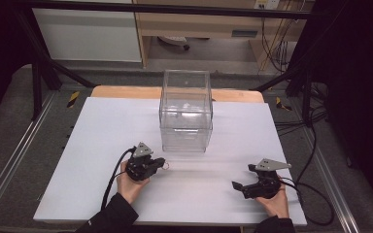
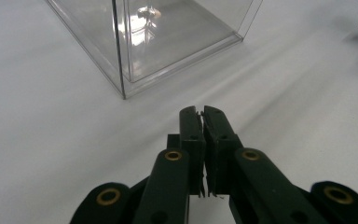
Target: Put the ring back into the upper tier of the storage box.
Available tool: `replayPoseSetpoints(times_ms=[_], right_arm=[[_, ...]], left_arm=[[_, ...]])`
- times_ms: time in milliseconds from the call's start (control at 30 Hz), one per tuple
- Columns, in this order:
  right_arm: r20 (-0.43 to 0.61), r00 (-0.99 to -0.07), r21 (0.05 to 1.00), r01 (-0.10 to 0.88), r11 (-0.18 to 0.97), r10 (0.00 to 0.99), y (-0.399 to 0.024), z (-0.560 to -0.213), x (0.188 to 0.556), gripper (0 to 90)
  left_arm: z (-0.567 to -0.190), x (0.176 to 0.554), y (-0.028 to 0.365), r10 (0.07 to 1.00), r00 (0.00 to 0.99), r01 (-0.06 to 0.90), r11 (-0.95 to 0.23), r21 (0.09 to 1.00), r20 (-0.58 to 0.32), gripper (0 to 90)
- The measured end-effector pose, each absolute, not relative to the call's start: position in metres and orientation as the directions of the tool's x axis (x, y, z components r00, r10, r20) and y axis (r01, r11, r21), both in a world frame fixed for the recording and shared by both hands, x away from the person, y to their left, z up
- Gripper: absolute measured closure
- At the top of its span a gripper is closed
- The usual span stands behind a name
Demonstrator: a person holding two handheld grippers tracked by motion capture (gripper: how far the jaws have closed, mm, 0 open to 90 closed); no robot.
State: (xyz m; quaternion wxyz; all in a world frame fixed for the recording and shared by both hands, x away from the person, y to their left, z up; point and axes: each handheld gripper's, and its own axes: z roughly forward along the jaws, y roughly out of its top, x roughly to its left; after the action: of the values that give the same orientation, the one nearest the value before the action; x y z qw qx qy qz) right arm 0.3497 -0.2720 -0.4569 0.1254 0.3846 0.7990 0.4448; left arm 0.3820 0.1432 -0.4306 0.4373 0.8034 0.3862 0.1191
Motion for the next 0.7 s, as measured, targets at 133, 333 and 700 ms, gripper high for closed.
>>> replayPoseSetpoints(times_ms=[133, 333, 700], right_arm=[[0.146, -0.671, 0.806, 0.507, 0.306, 0.727, -0.272, -0.457, 0.349, 0.5], [0.144, -0.671, 0.807, 0.505, 0.306, 0.727, -0.272, -0.457, 0.350, 0.4], [0.146, -0.671, 0.806, 0.507, 0.306, 0.727, -0.271, -0.457, 0.349, 0.4]], left_arm=[[-0.428, 0.380, 0.146, 0.723, 0.674, 0.510, -0.308, 0.803, -0.150, 86.6], [-0.423, 0.376, 0.150, 0.719, 0.678, 0.499, -0.295, 0.815, -0.155, 86.6], [-0.415, 0.370, 0.154, 0.711, 0.683, 0.488, -0.274, 0.829, -0.167, 86.6]])
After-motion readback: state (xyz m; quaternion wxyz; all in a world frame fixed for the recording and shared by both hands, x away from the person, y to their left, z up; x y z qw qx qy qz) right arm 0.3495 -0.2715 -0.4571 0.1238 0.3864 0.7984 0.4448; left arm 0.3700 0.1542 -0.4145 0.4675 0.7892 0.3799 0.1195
